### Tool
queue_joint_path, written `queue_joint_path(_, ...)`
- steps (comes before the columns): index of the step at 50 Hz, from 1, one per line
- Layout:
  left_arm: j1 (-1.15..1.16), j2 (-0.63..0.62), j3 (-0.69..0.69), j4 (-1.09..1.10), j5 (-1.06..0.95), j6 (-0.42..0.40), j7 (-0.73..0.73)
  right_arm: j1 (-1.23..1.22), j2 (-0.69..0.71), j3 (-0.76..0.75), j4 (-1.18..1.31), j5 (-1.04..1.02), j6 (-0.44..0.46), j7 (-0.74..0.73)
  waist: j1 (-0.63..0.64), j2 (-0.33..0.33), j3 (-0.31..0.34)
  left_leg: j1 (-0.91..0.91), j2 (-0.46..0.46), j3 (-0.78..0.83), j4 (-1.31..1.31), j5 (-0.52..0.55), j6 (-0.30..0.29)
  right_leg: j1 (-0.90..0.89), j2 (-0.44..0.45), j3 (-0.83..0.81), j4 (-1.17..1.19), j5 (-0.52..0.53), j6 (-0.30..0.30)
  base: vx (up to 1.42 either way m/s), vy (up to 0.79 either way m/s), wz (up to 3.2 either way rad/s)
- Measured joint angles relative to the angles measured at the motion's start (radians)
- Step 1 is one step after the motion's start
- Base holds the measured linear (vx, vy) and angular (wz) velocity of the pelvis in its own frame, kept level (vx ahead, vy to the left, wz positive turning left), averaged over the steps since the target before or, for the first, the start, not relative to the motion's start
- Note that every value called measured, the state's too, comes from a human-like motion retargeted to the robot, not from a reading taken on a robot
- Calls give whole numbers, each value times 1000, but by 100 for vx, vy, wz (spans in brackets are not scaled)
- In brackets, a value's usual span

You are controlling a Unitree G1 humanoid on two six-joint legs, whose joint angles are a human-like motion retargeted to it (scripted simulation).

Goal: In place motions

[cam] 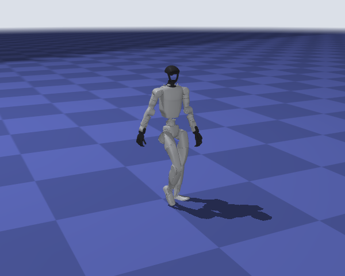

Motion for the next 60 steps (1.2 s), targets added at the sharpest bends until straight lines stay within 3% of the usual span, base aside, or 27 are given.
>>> queue_joint_path(5,-47,7,25,-2,-11,-9,16,19,-20,-16,24,2,9,-17,-34,5,-2,-12,12,34,3,7,-6,-77,-7,3,69,-10,19,-1,1,4)
queue_joint_path(11,-27,11,40,15,-18,-8,11,5,-14,-7,9,2,11,-10,-13,6,-11,-8,12,58,-4,3,-17,-5,0,11,-44,-11,30,2,-1,-32)
queue_joint_path(15,19,4,49,42,-6,-1,9,-17,9,6,-17,19,6,4,6,16,-28,-4,14,83,-15,2,-26,108,29,29,-210,-5,62,5,-4,-29)
queue_joint_path(23,136,-22,53,128,6,30,34,-116,72,83,-62,74,7,38,69,-1,-61,2,-36,111,-29,-6,-32,412,98,186,-732,20,182,4,-4,-24)
queue_joint_path(25,167,-26,54,149,14,45,49,-146,87,109,-81,82,5,51,84,-16,-70,4,-62,115,-30,-10,-32,488,90,214,-869,-77,214,4,-10,-11)
queue_joint_path(28,210,-29,64,176,31,62,50,-181,112,138,-125,83,-2,77,105,-37,-77,12,-95,111,-33,-14,-35,578,52,152,-1021,-234,207,4,-8,0)
queue_joint_path(30,237,-26,77,194,51,71,44,-197,127,150,-161,79,-7,101,127,-53,-81,22,-114,108,-36,-14,-39,615,18,58,-1104,-210,229,6,-9,1)
queue_joint_path(33,275,-22,86,217,85,81,46,-216,141,155,-214,75,-16,125,182,-38,-92,15,-96,123,-34,-17,-49,608,21,101,-1141,-168,263,0,-13,-21)
queue_joint_path(38,359,-13,88,213,120,68,36,-253,149,200,-286,84,-38,148,173,-29,-91,9,-84,123,-38,-14,-59,596,48,115,-1146,-166,225,-6,-11,-1)
queue_joint_path(45,404,2,117,263,197,115,34,-247,146,185,-281,97,-35,153,142,-20,-89,11,-74,92,-28,-9,-70,620,51,78,-1153,-179,212,-4,-7,33)
queue_joint_path(54,429,-57,261,229,72,86,8,-207,117,127,-124,96,20,113,164,-14,-105,13,-64,81,-28,-6,-82,635,64,65,-1168,-189,198,0,-1,1)
queue_joint_path(60,407,-51,265,239,10,94,-28,-187,105,104,-67,91,32,78,162,-10,-115,13,-58,69,-29,-4,-88,639,71,56,-1168,-197,191,-1,-2,4)
